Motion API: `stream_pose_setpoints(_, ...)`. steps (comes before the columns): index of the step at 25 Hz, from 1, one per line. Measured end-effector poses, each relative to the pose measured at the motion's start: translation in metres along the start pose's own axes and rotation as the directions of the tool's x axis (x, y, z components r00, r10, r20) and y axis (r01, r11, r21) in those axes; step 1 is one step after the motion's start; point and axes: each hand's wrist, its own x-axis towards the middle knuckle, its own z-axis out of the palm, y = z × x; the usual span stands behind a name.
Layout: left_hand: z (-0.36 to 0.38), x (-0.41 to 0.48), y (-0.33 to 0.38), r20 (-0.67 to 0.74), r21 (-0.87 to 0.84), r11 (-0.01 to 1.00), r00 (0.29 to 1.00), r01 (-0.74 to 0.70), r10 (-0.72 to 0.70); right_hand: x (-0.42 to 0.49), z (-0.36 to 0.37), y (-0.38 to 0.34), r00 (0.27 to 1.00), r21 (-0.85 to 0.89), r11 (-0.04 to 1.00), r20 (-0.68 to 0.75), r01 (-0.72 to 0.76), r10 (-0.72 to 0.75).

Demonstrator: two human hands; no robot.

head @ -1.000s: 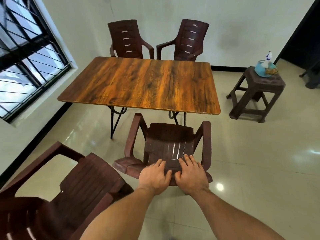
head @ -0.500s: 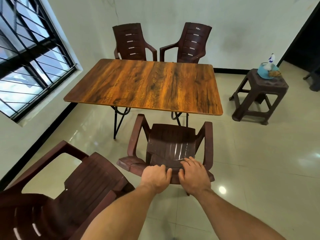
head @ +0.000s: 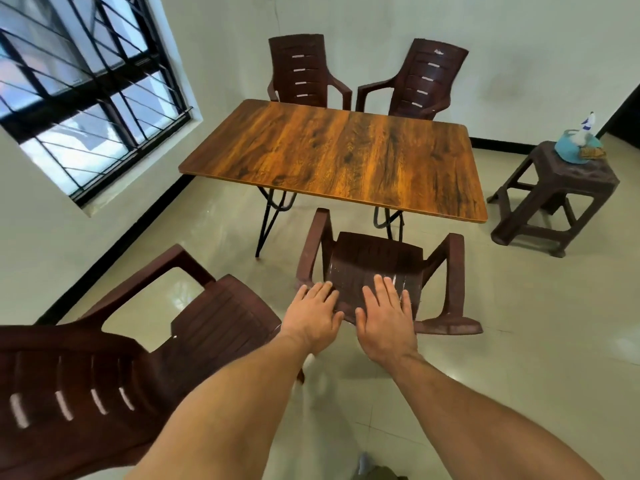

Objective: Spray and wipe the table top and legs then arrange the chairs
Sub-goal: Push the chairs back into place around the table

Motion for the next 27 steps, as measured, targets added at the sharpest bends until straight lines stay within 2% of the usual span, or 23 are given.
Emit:
stream_pose_setpoints(1,0.002,-0.023,-0.032,-0.018,-0.001,1.000,1.000,0.002,-0.002,-0.009,0.010,-0.039,0.999,-0.023,0.999,-0.021,0.046,-0.046)
stream_pose_setpoints(3,-0.002,-0.039,-0.055,-0.035,0.014,1.000,0.999,0.001,0.000,-0.015,0.022,-0.069,0.998,-0.019,0.998,-0.020,0.061,-0.061)
stream_pose_setpoints(7,0.018,-0.131,-0.182,0.018,0.039,0.994,0.995,0.101,-0.101,-0.047,0.078,-0.219,0.992,-0.011,0.993,-0.022,0.121,-0.121)
stream_pose_setpoints(8,0.023,-0.170,-0.229,0.047,0.059,0.992,0.992,0.115,-0.118,-0.063,0.095,-0.276,0.992,0.015,0.992,-0.010,0.128,-0.128)
stream_pose_setpoints(12,0.019,-0.280,-0.346,0.117,0.079,0.975,0.969,0.209,-0.218,-0.110,0.124,-0.425,0.988,0.121,0.981,0.018,0.150,-0.153)
stream_pose_setpoints(16,0.013,-0.360,-0.424,0.137,0.075,0.957,0.948,0.280,-0.288,-0.144,0.127,-0.540,0.957,0.208,0.942,0.065,0.262,-0.281)
stream_pose_setpoints(18,0.017,-0.384,-0.450,0.164,0.116,0.948,0.935,0.297,-0.313,-0.160,0.133,-0.580,0.940,0.224,0.930,0.111,0.292,-0.322)
stream_pose_setpoints(19,0.020,-0.391,-0.459,0.175,0.142,0.948,0.936,0.283,-0.306,-0.170,0.138,-0.595,0.946,0.236,0.937,0.136,0.257,-0.293)
stream_pose_setpoints(21,0.024,-0.393,-0.472,0.174,0.170,0.959,0.951,0.228,-0.257,-0.182,0.145,-0.610,0.977,0.246,0.964,0.158,0.102,-0.144)
stream_pose_setpoints(23,0.022,-0.388,-0.478,0.146,0.171,0.967,0.966,0.187,-0.213,-0.184,0.147,-0.616,0.987,0.167,0.985,0.152,0.033,-0.058)
stream_pose_setpoints(25,0.018,-0.377,-0.485,0.158,0.203,0.968,0.970,0.151,-0.184,-0.177,0.148,-0.618,0.986,0.125,0.992,0.156,0.034,-0.053)
stream_pose_setpoints(27,0.016,-0.369,-0.492,0.147,0.213,0.965,0.972,0.151,-0.184,-0.171,0.145,-0.618,0.984,0.127,0.987,0.133,0.101,-0.118)
